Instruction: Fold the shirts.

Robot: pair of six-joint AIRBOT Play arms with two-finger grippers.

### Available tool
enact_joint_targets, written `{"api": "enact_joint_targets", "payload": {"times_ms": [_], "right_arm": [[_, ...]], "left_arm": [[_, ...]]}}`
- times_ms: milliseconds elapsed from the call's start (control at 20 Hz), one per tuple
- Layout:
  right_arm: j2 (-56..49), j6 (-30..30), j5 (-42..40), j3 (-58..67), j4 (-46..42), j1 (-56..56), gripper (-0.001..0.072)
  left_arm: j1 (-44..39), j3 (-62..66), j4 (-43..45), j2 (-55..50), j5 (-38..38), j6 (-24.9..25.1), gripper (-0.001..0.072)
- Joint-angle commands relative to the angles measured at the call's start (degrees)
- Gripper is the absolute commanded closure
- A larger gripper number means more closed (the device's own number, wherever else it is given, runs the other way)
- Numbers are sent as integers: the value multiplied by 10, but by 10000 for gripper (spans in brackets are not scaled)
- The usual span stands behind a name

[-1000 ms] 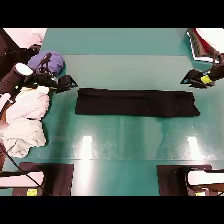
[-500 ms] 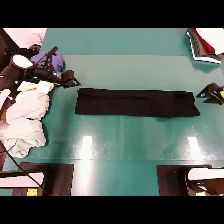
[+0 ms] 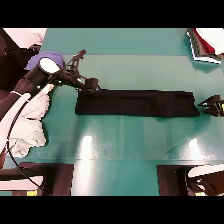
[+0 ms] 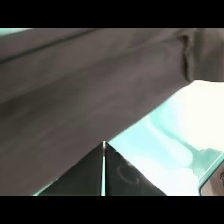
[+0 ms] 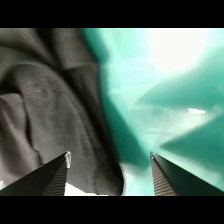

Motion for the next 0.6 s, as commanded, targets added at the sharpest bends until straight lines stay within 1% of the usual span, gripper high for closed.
{"api": "enact_joint_targets", "payload": {"times_ms": [0,50,150,200,250,300,350,400,450,500,550], "right_arm": [[-33,-31,-4,-1,30,24,141],[-33,-33,-7,-2,35,36,141],[-33,-35,-11,-1,34,66,145],[-33,-35,-10,-2,34,82,201],[-33,-35,-8,-2,34,93,218],[-33,-35,-7,-2,34,106,272],[-33,-35,-6,-1,34,116,277],[-31,-35,-5,-2,35,123,323],[-29,-35,0,-1,36,127,495],[-25,-35,7,-2,40,131,602],[-18,-39,15,-2,48,132,642]], "left_arm": [[-41,1,1,0,27,-6,685],[-44,1,1,0,27,-8,685],[-48,1,3,-7,25,-27,685],[-48,1,4,-13,18,-32,685],[-48,1,5,-22,10,-32,686],[-48,1,5,-31,2,-32,685],[-48,1,5,-41,1,-32,685],[-48,1,4,-48,5,-32,685],[-48,2,2,-54,10,-33,686],[-48,5,-4,-61,14,-36,686],[-50,11,-7,-68,13,-36,686]]}}
